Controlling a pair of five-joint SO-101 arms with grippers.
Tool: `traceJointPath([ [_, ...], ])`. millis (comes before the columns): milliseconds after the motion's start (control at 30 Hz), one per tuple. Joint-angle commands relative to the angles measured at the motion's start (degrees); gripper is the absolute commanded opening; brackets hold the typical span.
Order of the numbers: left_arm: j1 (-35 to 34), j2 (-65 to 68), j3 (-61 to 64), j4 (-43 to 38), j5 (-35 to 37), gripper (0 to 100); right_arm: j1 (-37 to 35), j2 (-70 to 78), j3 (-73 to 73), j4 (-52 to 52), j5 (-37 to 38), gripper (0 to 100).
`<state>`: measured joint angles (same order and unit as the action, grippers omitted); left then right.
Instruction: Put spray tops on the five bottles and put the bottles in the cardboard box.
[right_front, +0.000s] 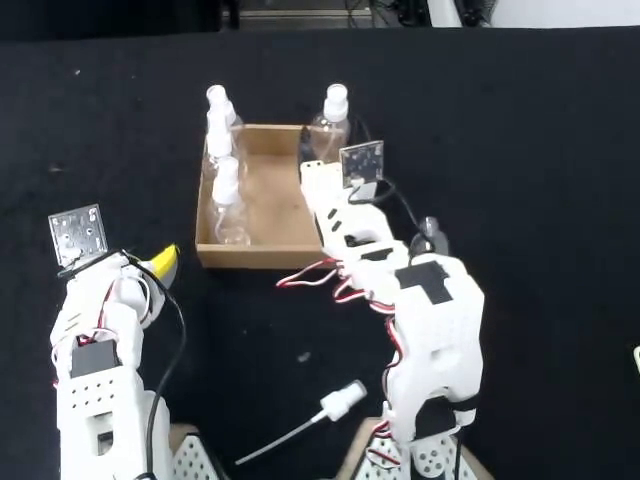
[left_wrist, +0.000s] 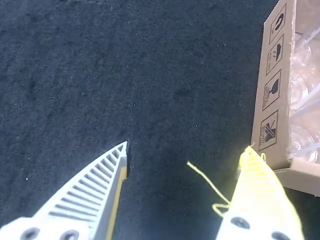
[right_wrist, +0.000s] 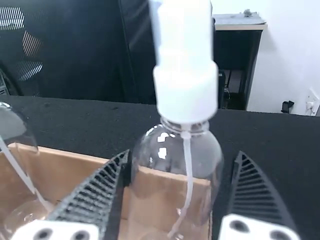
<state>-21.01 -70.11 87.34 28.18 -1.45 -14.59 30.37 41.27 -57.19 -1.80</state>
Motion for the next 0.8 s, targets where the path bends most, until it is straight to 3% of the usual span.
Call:
traceJointPath([
  [0,0.4,-1.0,-0.4,-1.2,-0.3,32,1.1,-4.8,1.3,-1.2,0.5,26.8],
  [767,0.5,-1.0,-0.4,-1.2,-0.3,32,1.1,-5.2,1.5,-1.1,0.4,27.0],
])
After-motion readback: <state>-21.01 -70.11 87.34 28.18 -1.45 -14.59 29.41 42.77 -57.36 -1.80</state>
